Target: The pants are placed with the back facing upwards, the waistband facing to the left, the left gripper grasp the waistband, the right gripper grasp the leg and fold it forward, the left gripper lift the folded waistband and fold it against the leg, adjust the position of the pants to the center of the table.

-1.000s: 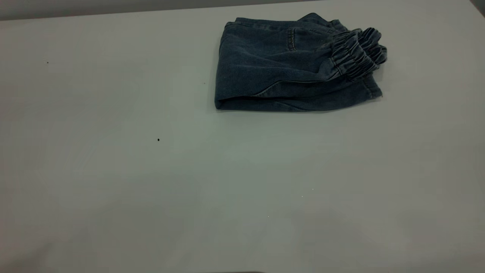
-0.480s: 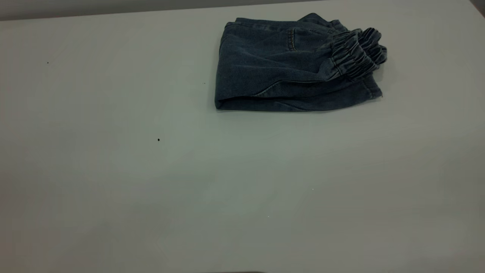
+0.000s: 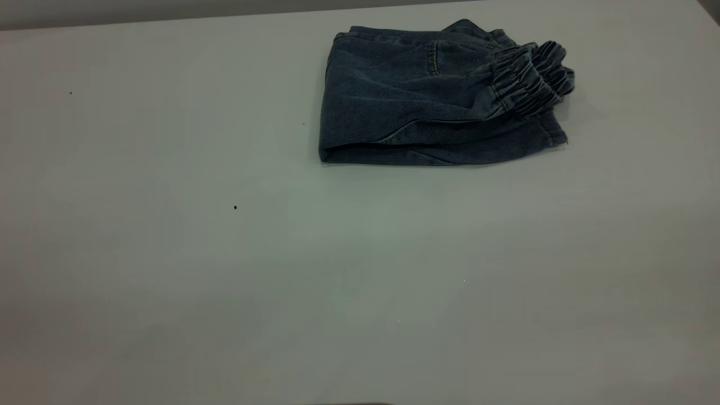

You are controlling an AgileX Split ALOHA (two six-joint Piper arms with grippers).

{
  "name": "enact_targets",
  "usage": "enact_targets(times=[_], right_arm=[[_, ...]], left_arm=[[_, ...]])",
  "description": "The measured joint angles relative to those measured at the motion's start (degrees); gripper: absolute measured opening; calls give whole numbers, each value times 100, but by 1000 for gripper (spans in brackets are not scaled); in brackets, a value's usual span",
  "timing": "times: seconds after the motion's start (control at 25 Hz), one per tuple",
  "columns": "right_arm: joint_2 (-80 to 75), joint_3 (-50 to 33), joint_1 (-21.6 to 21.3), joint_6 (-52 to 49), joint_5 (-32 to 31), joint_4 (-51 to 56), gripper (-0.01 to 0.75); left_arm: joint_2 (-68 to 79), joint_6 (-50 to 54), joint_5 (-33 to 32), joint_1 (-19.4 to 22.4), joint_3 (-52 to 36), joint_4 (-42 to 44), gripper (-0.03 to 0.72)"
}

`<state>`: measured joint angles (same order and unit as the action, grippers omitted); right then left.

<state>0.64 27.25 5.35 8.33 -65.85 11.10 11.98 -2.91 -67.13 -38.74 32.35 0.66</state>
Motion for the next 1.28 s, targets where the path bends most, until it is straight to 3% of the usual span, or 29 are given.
enact_targets(times=[1.08,1.16,1.28], right_arm=[[0,0,0,0,5,0,458],[0,0,0,0,5,0,458],[0,0,0,0,5,0,458]], left_arm=[[0,338,254,33,-418,-18,534],[0,338,256,373,-424,-18,534],[0,338,262,1344,-424,-23,534]])
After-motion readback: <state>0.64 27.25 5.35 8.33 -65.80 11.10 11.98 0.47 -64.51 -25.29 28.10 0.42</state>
